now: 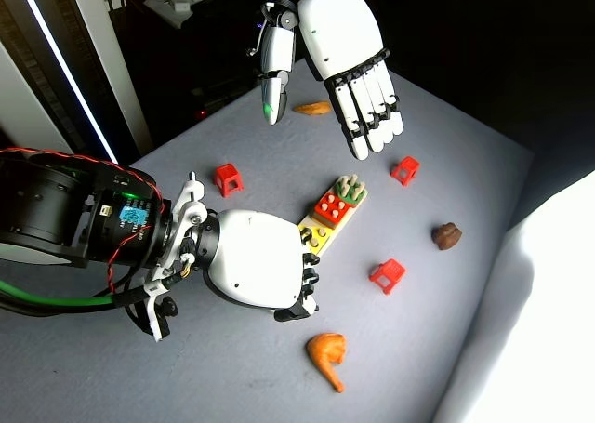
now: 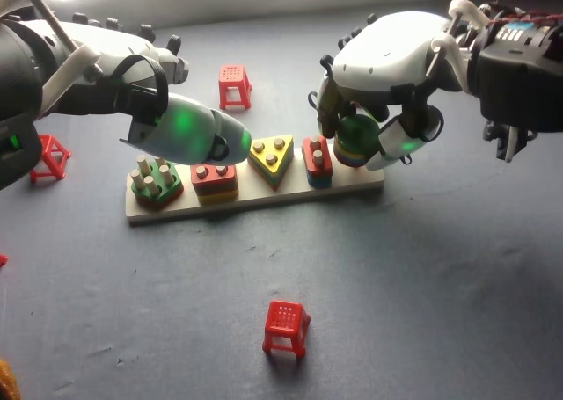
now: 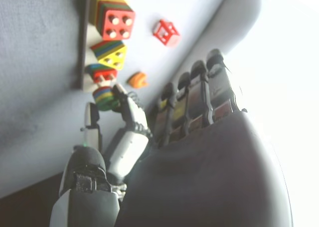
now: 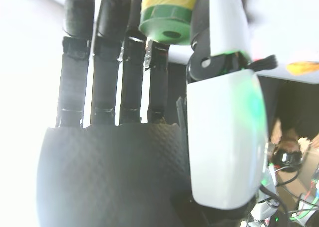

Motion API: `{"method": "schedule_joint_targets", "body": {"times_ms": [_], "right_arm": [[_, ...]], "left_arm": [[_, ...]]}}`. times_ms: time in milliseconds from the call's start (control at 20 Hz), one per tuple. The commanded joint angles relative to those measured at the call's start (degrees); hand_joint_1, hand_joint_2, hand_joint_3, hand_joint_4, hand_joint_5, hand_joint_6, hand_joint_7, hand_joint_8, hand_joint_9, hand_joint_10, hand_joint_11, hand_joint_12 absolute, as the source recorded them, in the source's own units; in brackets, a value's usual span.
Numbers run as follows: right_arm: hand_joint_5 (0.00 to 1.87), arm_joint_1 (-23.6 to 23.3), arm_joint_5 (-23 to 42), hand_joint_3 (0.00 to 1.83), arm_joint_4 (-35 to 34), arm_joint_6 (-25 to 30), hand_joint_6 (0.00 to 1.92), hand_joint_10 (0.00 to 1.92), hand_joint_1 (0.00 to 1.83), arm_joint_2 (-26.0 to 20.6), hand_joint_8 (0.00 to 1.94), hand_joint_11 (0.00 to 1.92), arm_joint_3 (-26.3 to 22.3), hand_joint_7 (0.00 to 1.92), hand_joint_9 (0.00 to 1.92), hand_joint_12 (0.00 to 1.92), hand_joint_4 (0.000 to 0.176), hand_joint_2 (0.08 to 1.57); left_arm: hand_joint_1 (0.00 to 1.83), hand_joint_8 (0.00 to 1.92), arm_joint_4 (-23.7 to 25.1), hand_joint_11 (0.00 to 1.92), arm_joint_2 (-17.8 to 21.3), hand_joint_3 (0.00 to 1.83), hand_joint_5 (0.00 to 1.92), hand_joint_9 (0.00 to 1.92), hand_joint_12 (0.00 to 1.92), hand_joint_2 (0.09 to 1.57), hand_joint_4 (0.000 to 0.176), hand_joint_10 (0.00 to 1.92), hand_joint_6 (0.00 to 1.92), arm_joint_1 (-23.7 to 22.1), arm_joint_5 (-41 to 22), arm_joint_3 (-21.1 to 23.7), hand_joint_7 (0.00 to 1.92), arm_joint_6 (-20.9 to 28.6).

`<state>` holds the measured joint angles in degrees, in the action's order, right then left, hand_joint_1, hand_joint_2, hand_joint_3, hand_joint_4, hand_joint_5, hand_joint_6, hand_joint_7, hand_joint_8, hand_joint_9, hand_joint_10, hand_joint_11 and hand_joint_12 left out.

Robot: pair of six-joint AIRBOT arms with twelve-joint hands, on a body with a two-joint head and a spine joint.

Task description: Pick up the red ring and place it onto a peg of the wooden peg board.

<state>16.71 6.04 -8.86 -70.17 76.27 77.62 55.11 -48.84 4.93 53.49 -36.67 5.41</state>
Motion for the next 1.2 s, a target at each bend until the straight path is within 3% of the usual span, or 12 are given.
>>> {"method": "schedule_joint_targets", "body": {"times_ms": [0, 150, 200, 250, 300, 350, 400, 550, 900, 1150], "right_arm": [[1.01, -0.1, 5.2, 0.00, 0.4, 0.0, 0.90, 1.06, 1.39, -0.2, 0.76, 0.72, 0.4, 1.12, 0.97, 1.14, 0.000, 1.07], [1.06, 0.7, 5.2, 0.00, 0.4, 0.0, 0.83, 1.00, 1.39, 0.5, 0.69, 0.75, 1.9, 1.16, 1.00, 1.13, 0.000, 1.05], [1.00, 0.9, 5.2, 0.00, 0.4, 0.0, 0.92, 0.66, 1.28, 0.5, 0.76, 0.73, 1.9, 1.15, 0.98, 1.11, 0.000, 1.07], [0.89, 1.0, 5.2, 0.01, 0.6, 0.0, 1.10, 0.49, 1.23, 0.5, 0.89, 0.61, 1.9, 1.06, 0.89, 1.14, 0.000, 1.12], [0.76, 1.2, 5.3, 0.00, 1.1, 0.0, 0.54, 0.35, 1.19, 0.5, 0.45, 0.47, 1.9, 0.86, 0.80, 1.14, 0.000, 1.08], [0.72, 1.3, 5.3, 0.00, 1.2, 0.0, 0.24, 0.22, 1.15, 0.5, 0.19, 0.35, 1.9, 0.80, 0.73, 1.15, 0.000, 1.07], [0.74, 1.4, 5.4, 0.00, 1.3, 0.0, 0.11, 0.15, 1.16, 0.6, 0.07, 0.32, 1.9, 0.81, 0.72, 1.14, 0.000, 1.06], [0.67, 1.2, 5.5, 0.00, 1.3, 0.0, 0.00, 0.04, 1.10, 0.6, 0.00, 0.24, 1.9, 0.73, 0.68, 1.12, 0.000, 1.04], [0.53, -0.2, 4.9, 0.00, 1.3, 0.3, 0.00, 0.00, 1.06, 0.0, 0.00, 0.11, 1.9, 0.60, 0.58, 1.13, 0.000, 1.02], [0.53, -2.3, 3.8, 0.00, -0.8, 0.8, 0.00, 0.00, 1.04, -3.1, 0.00, 0.06, 1.5, 0.57, 0.53, 1.17, 0.000, 1.02]], "left_arm": [[0.00, 0.00, 4.3, 0.00, -0.2, 0.00, 0.03, 0.00, 0.00, 1.15, 0.000, 0.00, 0.00, -0.8, -1.1, -0.2, 0.00, -0.1], [0.00, 0.00, 4.3, 0.00, -0.2, 0.00, 0.05, 0.00, 0.00, 1.15, 0.000, 0.00, 0.01, -0.8, -1.1, -0.2, 0.00, -0.1], [0.00, 0.00, 4.3, 0.00, -0.2, 0.00, 0.03, 0.00, 0.00, 1.16, 0.000, 0.00, 0.00, -0.8, -1.1, -0.2, 0.00, -0.1], [0.00, 0.00, 4.3, 0.00, -0.2, 0.00, 0.03, 0.00, 0.00, 1.16, 0.000, 0.00, 0.00, -0.8, -1.1, -0.2, 0.00, -0.1], [0.00, 0.00, 4.3, 0.00, -0.2, 0.00, 0.03, 0.00, 0.00, 1.15, 0.000, 0.00, 0.01, -0.8, -1.1, -0.2, 0.00, -0.1], [0.00, 0.00, 4.3, 0.00, -0.2, 0.00, 0.04, 0.00, 0.00, 1.15, 0.000, 0.00, 0.01, -0.8, -1.1, -0.2, 0.00, -0.1], [0.00, 0.00, 4.3, 0.00, -0.2, 0.00, 0.03, 0.00, 0.00, 1.15, 0.000, 0.00, 0.00, -0.8, -1.1, -0.2, 0.00, -0.1], [0.00, 0.00, 4.3, 0.01, -0.2, 0.00, 0.04, 0.00, 0.00, 1.15, 0.000, 0.00, 0.00, -0.8, -1.1, -0.2, 0.00, -0.1], [0.00, 0.00, 4.3, 0.01, -0.3, 0.00, 0.05, 0.00, 0.01, 1.15, 0.000, 0.00, 0.01, -1.1, -1.0, -0.2, 0.01, -0.1], [0.00, 0.00, 4.3, 0.00, -0.3, 0.00, 0.03, 0.00, 0.00, 1.15, 0.000, 0.00, 0.00, -1.8, -1.0, -0.1, 0.00, -0.1]]}}
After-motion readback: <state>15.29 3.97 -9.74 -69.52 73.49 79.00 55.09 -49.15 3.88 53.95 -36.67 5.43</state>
